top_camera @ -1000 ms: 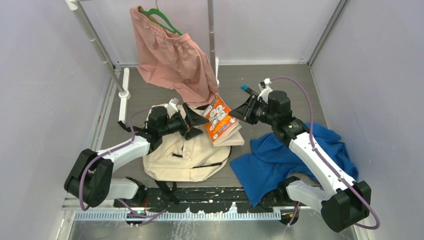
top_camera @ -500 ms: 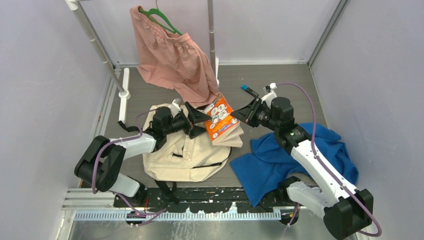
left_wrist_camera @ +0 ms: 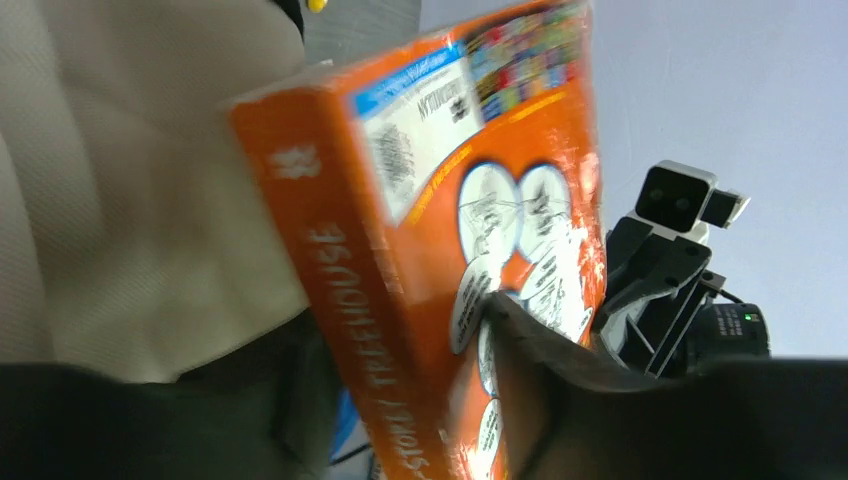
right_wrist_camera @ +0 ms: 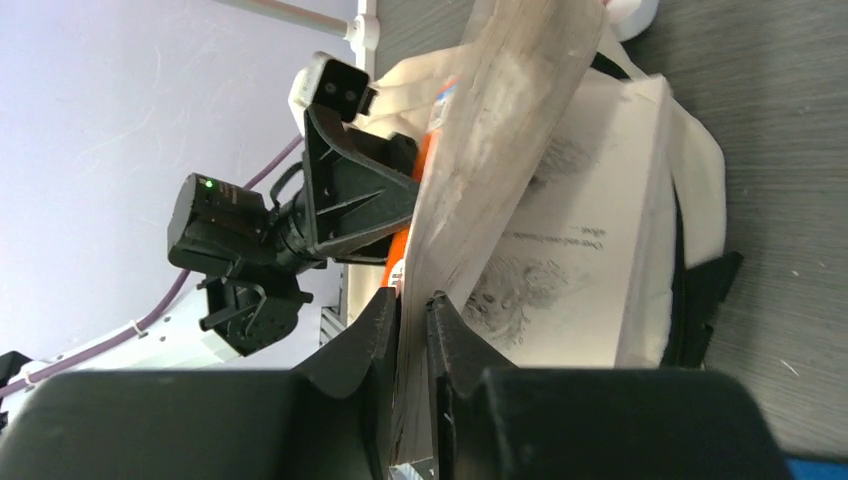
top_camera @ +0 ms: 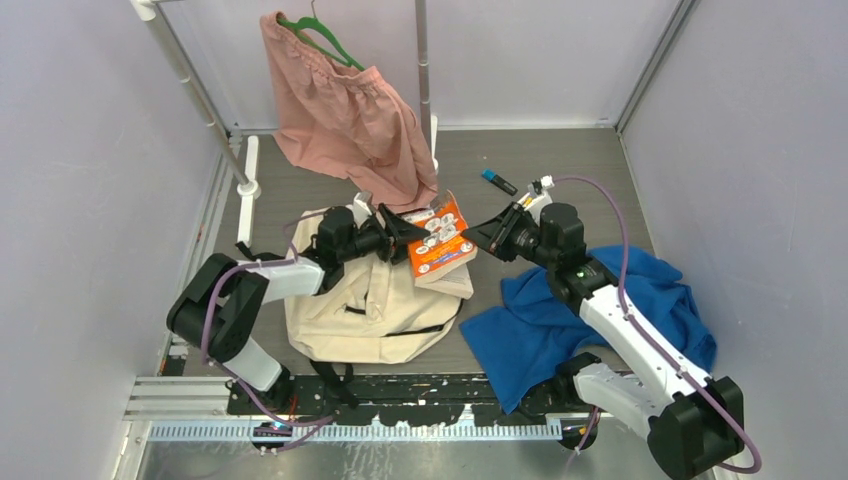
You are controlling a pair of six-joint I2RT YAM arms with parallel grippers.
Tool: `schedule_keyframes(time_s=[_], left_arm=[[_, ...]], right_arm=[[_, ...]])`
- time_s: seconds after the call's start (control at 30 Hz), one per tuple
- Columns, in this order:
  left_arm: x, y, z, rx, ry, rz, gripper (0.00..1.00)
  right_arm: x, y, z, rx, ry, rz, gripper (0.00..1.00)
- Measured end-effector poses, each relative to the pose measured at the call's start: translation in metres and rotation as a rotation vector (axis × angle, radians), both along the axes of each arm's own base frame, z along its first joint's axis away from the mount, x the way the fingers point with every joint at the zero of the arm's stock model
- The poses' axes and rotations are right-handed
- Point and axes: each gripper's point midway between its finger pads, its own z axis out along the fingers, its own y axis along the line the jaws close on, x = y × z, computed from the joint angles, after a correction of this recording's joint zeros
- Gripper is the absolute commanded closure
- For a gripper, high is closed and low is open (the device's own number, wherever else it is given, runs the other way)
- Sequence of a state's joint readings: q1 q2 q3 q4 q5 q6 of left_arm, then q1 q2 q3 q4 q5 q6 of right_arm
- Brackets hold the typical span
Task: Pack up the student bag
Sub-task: Pick up the book from the center of the board.
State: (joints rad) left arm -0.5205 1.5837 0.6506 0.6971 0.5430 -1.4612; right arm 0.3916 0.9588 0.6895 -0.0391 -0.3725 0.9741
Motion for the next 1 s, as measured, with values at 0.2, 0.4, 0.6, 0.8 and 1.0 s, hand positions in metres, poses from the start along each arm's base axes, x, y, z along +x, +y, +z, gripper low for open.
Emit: schedule_keyframes(time_s=[0.2, 0.4, 0.6, 0.8, 1.0], left_arm=[[0.008, 0.000, 0.006, 0.000, -0.018, 0.023, 1.00], [0.004, 0.007, 0.011, 0.056, -0.033, 0.048, 1.00], [0.001, 0.033, 0.075, 0.095, -0.222, 0.174, 1.00], [0.007, 0.050, 0.133, 0.084, -0.389, 0.281, 1.00], [0.014, 0.049, 0.125, 0.107, -0.366, 0.297, 1.00]], right_arm=[[-0.013, -0.018, -0.021, -0.091, 0.081, -0.057, 0.06], [-0.024, -0.044, -0.012, -0.126, 0.081, -0.182, 0.00], [-0.034, -0.043, -0.008, 0.043, 0.118, -0.229, 0.00], [-0.031, -0.027, -0.030, 0.224, 0.192, -0.212, 0.00], [-0.020, -0.012, 0.004, 0.401, 0.121, -0.160, 0.00]])
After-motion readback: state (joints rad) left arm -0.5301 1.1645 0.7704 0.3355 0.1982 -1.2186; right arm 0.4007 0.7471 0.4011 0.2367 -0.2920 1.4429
